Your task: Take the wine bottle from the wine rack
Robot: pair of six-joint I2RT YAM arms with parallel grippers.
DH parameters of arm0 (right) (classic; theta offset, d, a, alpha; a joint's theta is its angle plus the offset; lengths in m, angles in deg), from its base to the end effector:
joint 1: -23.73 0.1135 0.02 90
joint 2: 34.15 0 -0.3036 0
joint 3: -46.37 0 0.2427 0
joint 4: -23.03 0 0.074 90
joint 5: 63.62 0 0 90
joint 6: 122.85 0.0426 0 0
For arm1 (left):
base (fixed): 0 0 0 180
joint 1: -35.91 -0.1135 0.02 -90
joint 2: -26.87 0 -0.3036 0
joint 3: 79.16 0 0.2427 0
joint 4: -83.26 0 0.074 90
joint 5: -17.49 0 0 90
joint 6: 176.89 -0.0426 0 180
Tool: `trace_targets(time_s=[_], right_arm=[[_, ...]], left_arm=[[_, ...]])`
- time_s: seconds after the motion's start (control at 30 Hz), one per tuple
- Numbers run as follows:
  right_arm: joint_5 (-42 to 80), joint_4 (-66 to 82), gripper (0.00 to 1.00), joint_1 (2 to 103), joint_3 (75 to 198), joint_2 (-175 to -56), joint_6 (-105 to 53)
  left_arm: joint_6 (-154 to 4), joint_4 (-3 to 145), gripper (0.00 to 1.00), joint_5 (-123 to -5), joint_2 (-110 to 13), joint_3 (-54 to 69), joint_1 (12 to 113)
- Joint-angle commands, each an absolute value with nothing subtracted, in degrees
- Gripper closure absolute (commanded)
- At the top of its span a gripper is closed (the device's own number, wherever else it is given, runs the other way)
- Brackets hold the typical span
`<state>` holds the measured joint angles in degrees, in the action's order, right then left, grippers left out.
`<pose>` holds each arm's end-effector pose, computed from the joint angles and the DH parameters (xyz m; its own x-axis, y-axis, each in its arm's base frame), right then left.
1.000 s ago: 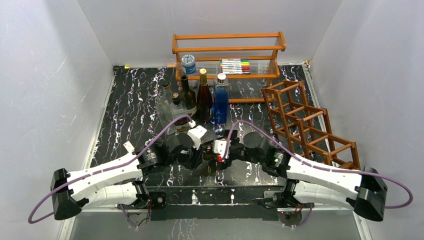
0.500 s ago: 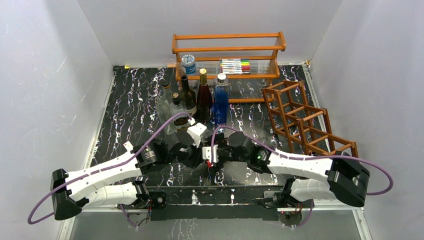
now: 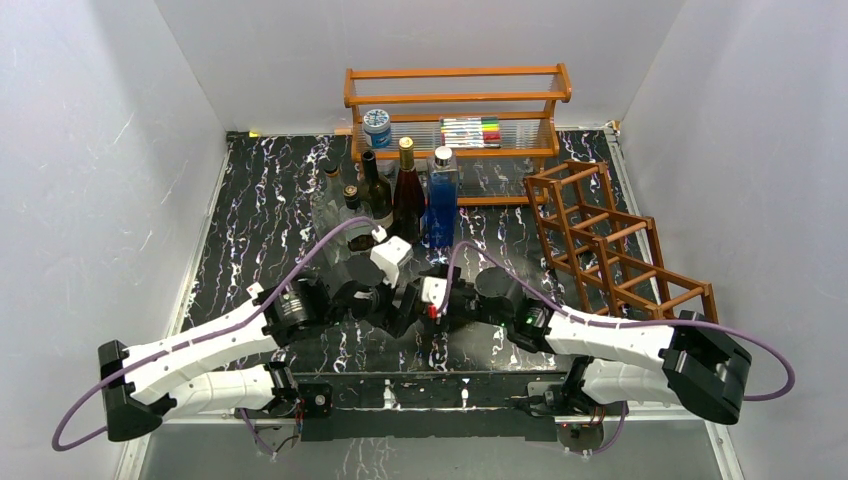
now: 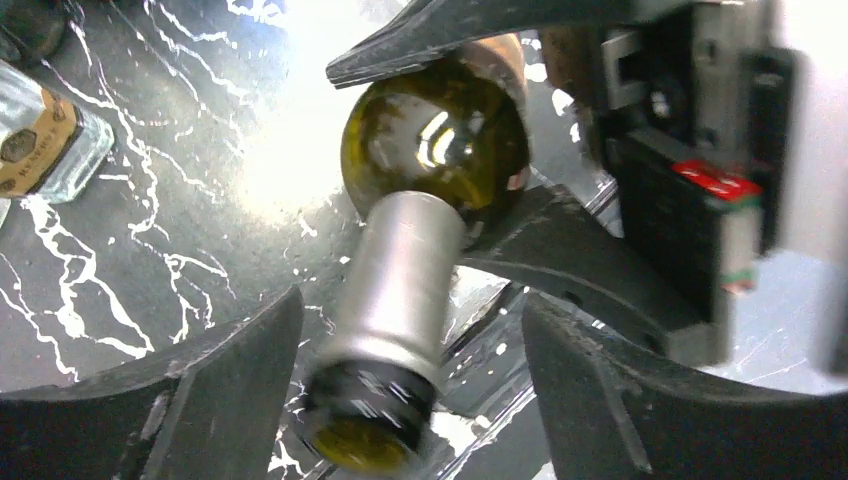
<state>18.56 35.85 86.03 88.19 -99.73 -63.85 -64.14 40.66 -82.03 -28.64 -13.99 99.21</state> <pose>0.1021 0.2070 0.2701 0.4081 -0.3203 -0.8549 -0.8505 0.2068 -0.4835 0.0893 -0.1618 0.3414 -0.5419 0.2287 -0.8087 0.6605 0.7109 -0.2416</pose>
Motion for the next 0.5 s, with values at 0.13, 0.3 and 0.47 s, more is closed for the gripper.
trace_targets(time_s=[0.13, 0.3, 0.47], right_arm=[[18.1, 42.1, 0.80, 80.6, 86.9, -98.9, -47.1], [16.8, 43.1, 0.93, 77.2, 86.5, -99.0, -40.8], [18.4, 45.1, 1.00, 76.5, 87.0, -99.1, -35.8]], left_arm=[[-69.9, 38.3, 0.04, -88.5, -24.8, -5.3, 99.8], [-72.1, 37.9, 0.02, -94.9, -22.7, 0.0, 99.8], [-74.9, 39.1, 0.02, -104.9, -24.3, 5.8, 99.8]])
